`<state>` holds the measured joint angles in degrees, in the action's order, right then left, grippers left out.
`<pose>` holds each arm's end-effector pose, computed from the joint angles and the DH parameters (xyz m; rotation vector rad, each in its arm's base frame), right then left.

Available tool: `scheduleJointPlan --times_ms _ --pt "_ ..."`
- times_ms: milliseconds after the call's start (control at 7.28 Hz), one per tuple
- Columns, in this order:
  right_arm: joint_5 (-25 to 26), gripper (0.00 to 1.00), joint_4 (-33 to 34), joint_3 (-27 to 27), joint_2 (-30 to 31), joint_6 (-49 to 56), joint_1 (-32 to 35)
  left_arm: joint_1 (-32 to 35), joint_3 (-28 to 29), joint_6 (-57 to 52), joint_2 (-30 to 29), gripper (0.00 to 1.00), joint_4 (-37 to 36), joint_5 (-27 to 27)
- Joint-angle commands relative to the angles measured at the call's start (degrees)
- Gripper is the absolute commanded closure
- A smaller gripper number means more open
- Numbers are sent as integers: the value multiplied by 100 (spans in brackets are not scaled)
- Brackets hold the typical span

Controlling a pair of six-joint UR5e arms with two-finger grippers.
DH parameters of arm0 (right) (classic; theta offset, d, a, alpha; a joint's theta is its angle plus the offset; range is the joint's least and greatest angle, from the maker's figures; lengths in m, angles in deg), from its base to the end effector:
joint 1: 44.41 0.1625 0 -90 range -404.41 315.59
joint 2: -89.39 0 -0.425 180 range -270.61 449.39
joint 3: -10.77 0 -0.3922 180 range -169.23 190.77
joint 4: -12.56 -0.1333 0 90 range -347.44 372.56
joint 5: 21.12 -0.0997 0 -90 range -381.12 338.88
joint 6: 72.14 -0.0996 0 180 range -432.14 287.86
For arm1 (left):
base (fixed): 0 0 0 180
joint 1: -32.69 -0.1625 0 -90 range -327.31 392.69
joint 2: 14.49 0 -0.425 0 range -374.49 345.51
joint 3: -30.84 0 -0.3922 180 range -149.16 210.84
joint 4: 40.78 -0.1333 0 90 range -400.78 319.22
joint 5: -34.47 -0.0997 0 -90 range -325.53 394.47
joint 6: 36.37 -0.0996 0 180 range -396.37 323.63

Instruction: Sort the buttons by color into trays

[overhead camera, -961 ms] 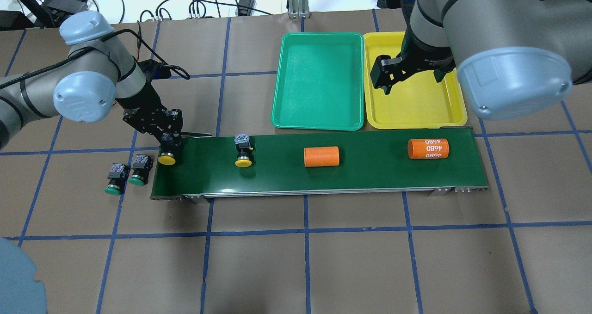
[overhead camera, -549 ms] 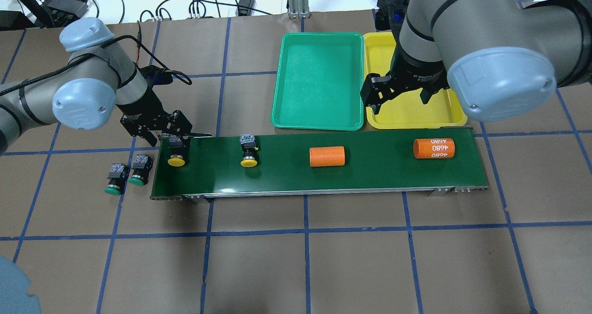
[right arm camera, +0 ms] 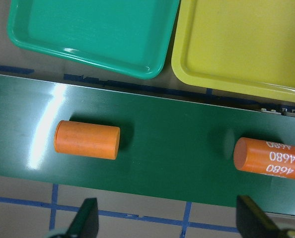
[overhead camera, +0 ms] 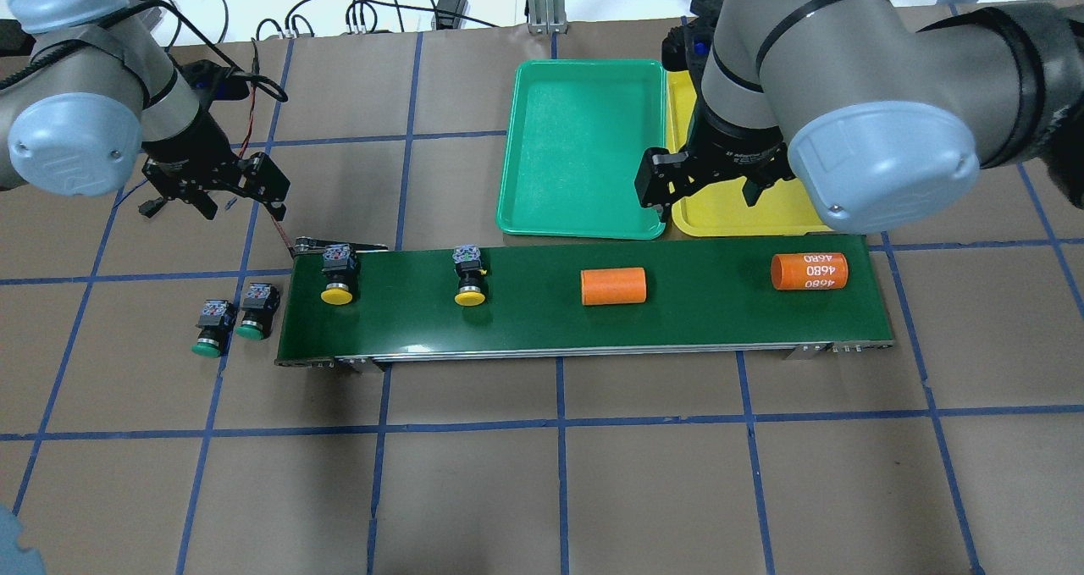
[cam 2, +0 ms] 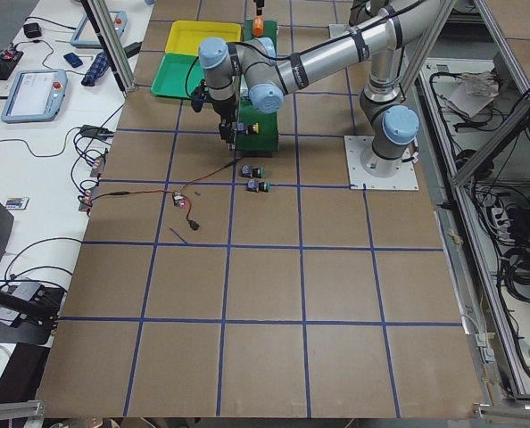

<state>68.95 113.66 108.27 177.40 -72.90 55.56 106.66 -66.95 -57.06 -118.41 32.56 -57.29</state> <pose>0.2184 -0.4734 0.4258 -0.2521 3.1297 -0.0441 0.0287 -0.5715 0.3220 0.1296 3.1341 0.1465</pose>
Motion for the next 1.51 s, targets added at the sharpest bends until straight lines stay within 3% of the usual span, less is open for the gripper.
scheduleJointPlan --times_ms 0,275,686,1373 --pt "20 7 259 259 -12 -117 75 -653 -20 -1115 -198 0 -84 -97" --pt "90 6 358 322 -3 -109 75 -963 -221 -1515 -400 2 -162 -79" --pt "369 6 832 314 -47 -47 75 -1245 -592 -1543 -638 22 -444 -79" --pt "363 6 832 331 -38 -144 75 -1245 -768 -1508 -919 22 -426 -79"
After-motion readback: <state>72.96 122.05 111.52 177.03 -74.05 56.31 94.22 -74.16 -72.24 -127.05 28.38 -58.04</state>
